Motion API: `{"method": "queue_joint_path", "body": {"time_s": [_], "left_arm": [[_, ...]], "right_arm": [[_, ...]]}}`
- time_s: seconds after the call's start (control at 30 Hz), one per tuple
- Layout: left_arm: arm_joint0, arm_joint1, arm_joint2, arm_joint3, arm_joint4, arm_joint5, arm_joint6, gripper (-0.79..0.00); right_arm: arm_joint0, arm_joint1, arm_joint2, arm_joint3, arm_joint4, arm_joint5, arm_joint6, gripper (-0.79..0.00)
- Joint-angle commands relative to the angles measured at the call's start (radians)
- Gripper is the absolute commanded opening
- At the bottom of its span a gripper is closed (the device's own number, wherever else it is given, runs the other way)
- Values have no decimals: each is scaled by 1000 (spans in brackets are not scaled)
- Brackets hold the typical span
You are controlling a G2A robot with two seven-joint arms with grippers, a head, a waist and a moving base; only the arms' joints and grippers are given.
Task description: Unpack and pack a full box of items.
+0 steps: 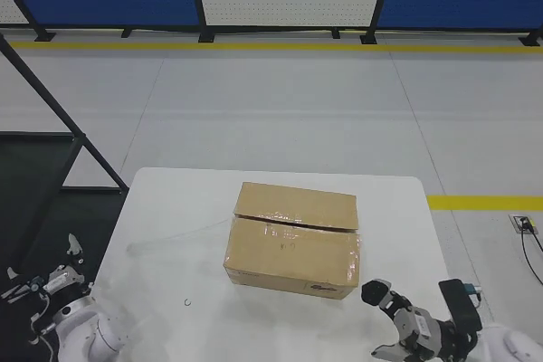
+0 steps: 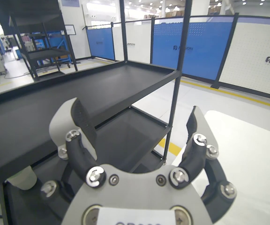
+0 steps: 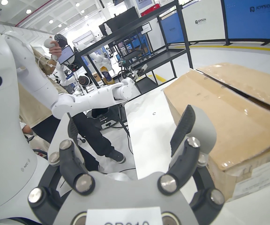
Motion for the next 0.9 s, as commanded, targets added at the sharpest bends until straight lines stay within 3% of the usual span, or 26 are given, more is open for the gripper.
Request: {"method": "queue_joint_path", "body": {"time_s": [0.0, 0.1, 0.17, 0.6, 0.7, 0.87], "left_arm": [[42, -1, 8, -97, 18, -21, -10, 0], [102, 0, 24, -213, 63, -61, -39, 0], [135, 4, 41, -261, 127, -112, -125, 0], [135, 4, 55, -293, 124, -146, -168, 0], [124, 3, 67, -346, 75, -180, -294, 0], [125, 12, 49, -485, -62, -345, -631, 0]], "right_arm": [[37, -2, -17, 25, 88, 15, 54, 0], [77, -4, -40, 64, 183, 20, 120, 0], [77, -4, -40, 64, 183, 20, 120, 0], [75, -10, -50, 66, 215, 33, 107, 0], [99, -16, -55, 100, 250, 38, 124, 0], [145, -21, -74, 158, 383, 52, 217, 0]]}}
